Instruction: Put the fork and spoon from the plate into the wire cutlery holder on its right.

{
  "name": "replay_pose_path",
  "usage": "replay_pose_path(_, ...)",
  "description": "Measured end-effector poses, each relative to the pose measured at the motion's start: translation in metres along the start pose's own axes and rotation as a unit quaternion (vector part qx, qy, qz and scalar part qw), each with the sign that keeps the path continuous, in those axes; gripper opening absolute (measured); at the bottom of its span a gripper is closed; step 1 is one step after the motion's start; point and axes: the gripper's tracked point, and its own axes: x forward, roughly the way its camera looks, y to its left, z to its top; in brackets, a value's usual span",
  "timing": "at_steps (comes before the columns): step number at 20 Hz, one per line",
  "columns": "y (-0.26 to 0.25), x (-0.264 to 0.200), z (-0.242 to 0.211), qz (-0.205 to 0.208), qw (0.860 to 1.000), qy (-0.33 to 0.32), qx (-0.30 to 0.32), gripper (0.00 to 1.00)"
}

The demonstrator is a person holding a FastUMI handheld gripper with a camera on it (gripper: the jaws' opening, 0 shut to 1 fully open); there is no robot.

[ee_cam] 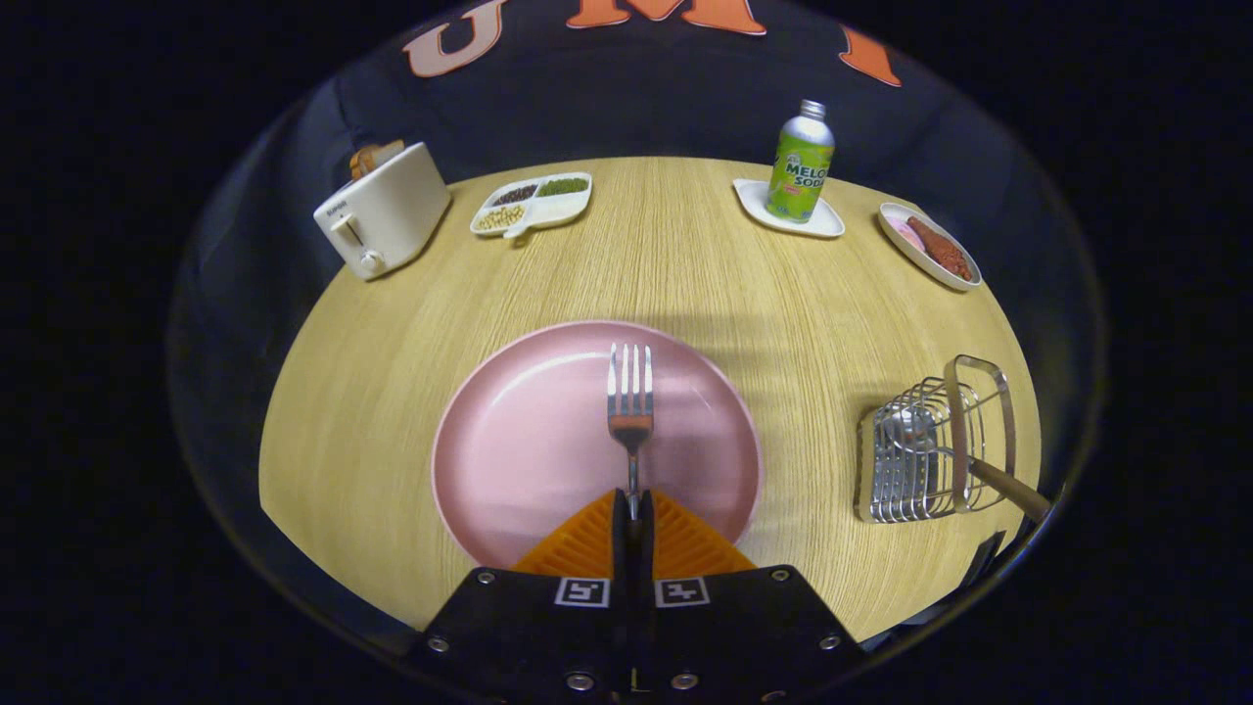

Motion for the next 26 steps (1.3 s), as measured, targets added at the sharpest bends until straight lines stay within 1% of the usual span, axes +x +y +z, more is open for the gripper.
replay_pose_path(3,-0.017,-0.033,0.021,-0.011,0.999,-0.042,0.011,0.02)
replay_pose_path(6,-0.046,-0.069,0.042,-0.032,0.996,-0.075,0.024,0.02)
replay_pose_path(8,-0.071,-0.089,0.051,-0.052,0.994,-0.087,0.035,0.02)
replay_pose_path(10,-0.097,-0.105,0.054,-0.073,0.993,-0.085,0.047,0.03)
replay_pose_path(12,-0.122,-0.117,0.051,-0.089,0.992,-0.068,0.056,0.03)
replay_pose_path(15,-0.141,-0.118,0.039,-0.081,0.994,-0.02,0.071,0.03)
replay_pose_path(17,-0.158,-0.113,0.023,-0.085,0.993,0.029,0.073,0.03)
replay_pose_path(19,-0.169,-0.108,0.012,-0.088,0.992,0.066,0.061,0.04)
replay_pose_path(21,-0.175,-0.095,-0.003,-0.092,0.988,0.112,0.057,0.03)
replay_pose_path(22,-0.174,-0.092,-0.01,-0.087,0.986,0.133,0.056,0.04)
replay_pose_path(24,-0.169,-0.083,-0.012,-0.079,0.985,0.147,0.054,0.05)
replay_pose_path(26,-0.171,-0.078,-0.009,-0.081,0.985,0.143,0.047,0.07)
